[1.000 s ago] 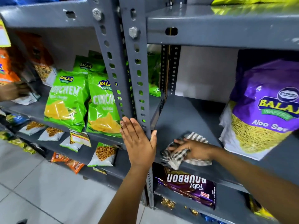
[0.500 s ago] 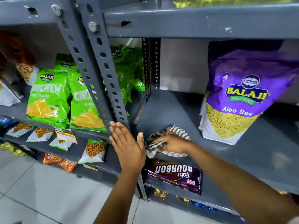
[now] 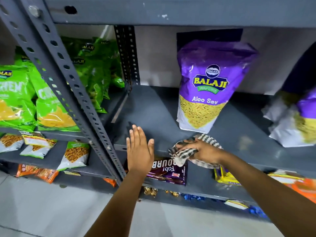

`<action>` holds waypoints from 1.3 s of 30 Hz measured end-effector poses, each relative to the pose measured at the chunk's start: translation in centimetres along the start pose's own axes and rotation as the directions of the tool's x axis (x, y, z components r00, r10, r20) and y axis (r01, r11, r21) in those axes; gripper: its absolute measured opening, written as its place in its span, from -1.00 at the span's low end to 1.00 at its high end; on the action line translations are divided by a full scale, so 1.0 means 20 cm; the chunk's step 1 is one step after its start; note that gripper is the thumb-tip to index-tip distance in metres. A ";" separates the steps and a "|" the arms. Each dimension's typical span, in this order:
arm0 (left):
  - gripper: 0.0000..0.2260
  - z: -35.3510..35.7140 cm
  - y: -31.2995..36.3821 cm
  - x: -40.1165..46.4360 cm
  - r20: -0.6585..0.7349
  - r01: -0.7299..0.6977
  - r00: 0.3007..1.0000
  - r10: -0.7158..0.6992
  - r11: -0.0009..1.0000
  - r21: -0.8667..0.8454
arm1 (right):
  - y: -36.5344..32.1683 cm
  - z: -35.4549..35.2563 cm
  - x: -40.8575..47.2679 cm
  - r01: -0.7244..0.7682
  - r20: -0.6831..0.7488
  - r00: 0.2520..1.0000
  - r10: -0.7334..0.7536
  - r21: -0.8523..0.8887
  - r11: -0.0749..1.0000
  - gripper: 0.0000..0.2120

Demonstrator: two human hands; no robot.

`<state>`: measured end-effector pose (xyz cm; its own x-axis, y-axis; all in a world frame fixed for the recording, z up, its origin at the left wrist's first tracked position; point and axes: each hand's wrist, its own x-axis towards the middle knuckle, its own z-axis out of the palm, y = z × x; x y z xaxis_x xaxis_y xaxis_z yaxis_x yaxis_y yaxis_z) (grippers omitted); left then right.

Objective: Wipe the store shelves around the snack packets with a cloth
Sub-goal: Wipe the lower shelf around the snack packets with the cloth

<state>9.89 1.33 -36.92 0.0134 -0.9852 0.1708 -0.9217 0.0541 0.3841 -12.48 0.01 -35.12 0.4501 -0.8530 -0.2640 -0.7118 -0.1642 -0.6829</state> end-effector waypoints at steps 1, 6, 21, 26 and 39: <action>-0.42 0.01 0.01 0.01 0.031 0.008 0.999 -0.009 1.000 0.009 | 0.03 -0.03 -0.05 -0.028 -0.007 1.000 0.028 0.043 0.999 -0.51; -0.47 0.05 0.06 0.07 0.233 -0.061 0.972 0.029 0.989 0.132 | 0.19 -0.18 -0.32 -0.160 0.007 0.987 0.161 0.163 0.974 -0.48; -0.49 0.10 0.06 0.09 0.292 -0.080 0.956 0.018 0.976 0.201 | -0.05 0.05 -0.18 -0.209 -0.370 0.921 0.122 -0.205 0.956 -0.53; -0.45 0.11 0.22 0.10 0.258 0.012 0.965 -0.053 0.987 0.160 | 0.17 -0.06 -0.42 -0.272 -0.440 0.875 0.201 -0.104 0.957 -0.55; -0.44 0.29 0.47 0.22 0.204 0.012 0.977 -0.055 0.978 0.207 | 0.45 -0.88 -0.04 -0.068 -0.717 0.597 0.361 0.403 0.913 -0.84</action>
<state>-0.99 -3.36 -37.92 -0.0150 -0.9991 -0.0390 -0.9818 0.0073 0.1898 -28.89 -9.49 -29.04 -0.3750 -0.9232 0.0842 -0.4629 0.1078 -0.8798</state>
